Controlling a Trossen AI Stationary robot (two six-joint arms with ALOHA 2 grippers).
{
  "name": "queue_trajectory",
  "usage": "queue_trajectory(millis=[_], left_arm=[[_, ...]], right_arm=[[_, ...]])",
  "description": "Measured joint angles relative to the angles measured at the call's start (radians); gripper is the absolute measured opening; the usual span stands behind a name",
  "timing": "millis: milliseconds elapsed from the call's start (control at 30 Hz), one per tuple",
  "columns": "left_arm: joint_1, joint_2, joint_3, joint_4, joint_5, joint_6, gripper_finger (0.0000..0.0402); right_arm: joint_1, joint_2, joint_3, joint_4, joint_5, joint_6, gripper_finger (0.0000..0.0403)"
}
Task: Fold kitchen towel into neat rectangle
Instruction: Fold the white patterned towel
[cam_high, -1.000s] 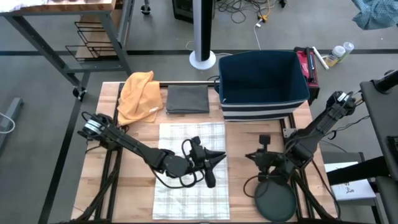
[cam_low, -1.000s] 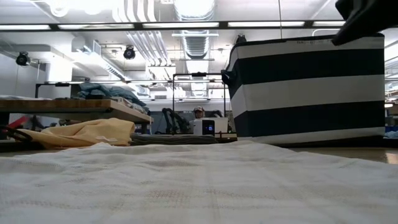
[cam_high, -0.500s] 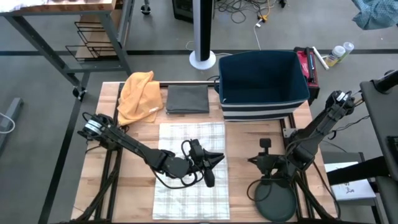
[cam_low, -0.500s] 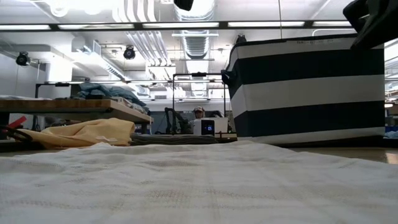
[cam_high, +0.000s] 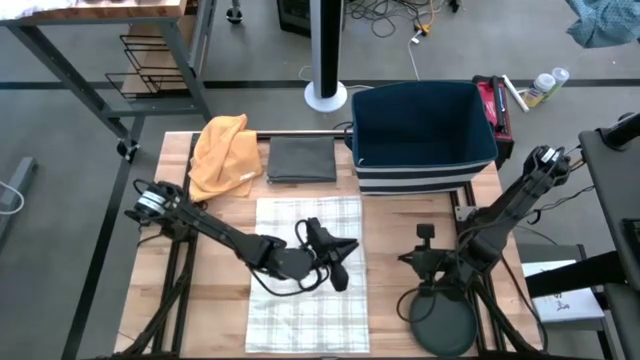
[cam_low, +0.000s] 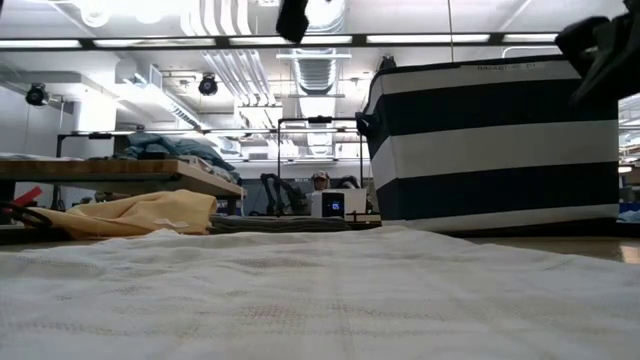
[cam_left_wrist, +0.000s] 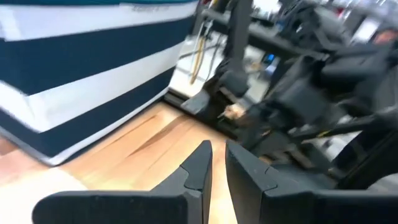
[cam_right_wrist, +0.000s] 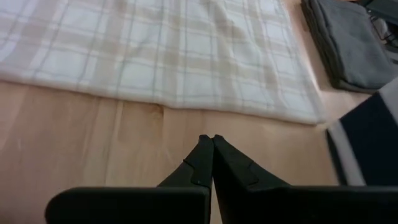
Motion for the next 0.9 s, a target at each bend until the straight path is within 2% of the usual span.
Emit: queue_trajectory(millis=[167, 333, 600, 767, 900], left_arm=[[0.02, -0.009, 0.0, -0.136, 0.008, -0.002, 0.0037], [0.045, -0.032, 0.0, -0.242, 0.01, -0.017, 0.0037], [0.079, -0.092, -0.013, -0.398, 0.004, -0.017, 0.0037], [0.076, -0.187, -0.174, -0.386, -0.036, -0.104, 0.0037], [0.06, -0.298, -0.387, -0.224, -0.041, -0.171, 0.0037]], right_arm=[[-0.017, 0.0, -0.065, 0.171, 0.0, -0.007, 0.0011], [-0.016, 0.0, -0.103, 0.305, 0.0, -0.016, 0.0055], [-0.035, 0.0, -0.131, 0.349, 0.0, -0.008, 0.0119], [-0.05, 0.0, -0.132, 0.395, 0.0, 0.003, 0.0136], [-0.057, 0.0, -0.134, 0.482, 0.0, 0.003, 0.0142]])
